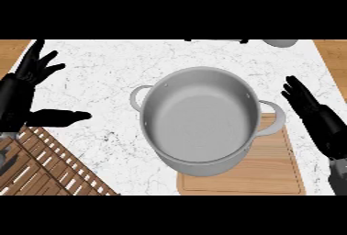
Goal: Pick the eggplant from the cutting board and place it in the pot
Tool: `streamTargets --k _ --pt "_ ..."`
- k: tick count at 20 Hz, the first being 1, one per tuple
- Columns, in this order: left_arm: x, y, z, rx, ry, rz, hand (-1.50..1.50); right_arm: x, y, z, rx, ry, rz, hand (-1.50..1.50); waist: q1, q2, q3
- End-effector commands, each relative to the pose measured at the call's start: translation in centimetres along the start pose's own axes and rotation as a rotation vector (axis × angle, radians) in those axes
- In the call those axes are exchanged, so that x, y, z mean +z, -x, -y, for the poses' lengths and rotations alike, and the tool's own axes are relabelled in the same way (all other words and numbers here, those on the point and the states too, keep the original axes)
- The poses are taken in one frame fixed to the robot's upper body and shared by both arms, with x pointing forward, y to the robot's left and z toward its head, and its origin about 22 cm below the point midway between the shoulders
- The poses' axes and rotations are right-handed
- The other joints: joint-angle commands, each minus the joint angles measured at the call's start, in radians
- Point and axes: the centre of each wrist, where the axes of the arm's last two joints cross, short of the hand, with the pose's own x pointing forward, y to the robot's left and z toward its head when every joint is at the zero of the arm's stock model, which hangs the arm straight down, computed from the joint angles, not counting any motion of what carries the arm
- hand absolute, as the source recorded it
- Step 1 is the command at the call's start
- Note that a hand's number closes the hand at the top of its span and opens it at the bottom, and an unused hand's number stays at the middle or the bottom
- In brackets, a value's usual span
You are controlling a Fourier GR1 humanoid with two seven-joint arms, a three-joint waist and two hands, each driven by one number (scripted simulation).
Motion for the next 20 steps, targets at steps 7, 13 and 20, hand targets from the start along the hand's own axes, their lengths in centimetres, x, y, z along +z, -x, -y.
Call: streamTargets --k 7,13,20 --pt "-0.3 4.8 3.1 0.446 0.332 -0.033 0.0 -1.4 -1.6 1.6 0.316 -0.052 -0.032 -1.5 0.084 0.029 -0.016" --pt "0.7 4.6 2.4 0.443 0.175 -0.318 0.0 0.0 2.0 -1.0 0.13 0.4 0.09 -1.5 -0.007 -0.012 0.019" --pt "2.8 3.1 5.4 0.452 0.114 -0.339 0.0 2.1 -1.7 1.2 0.418 0.245 -0.091 -1.5 -0.041 -0.013 0.016"
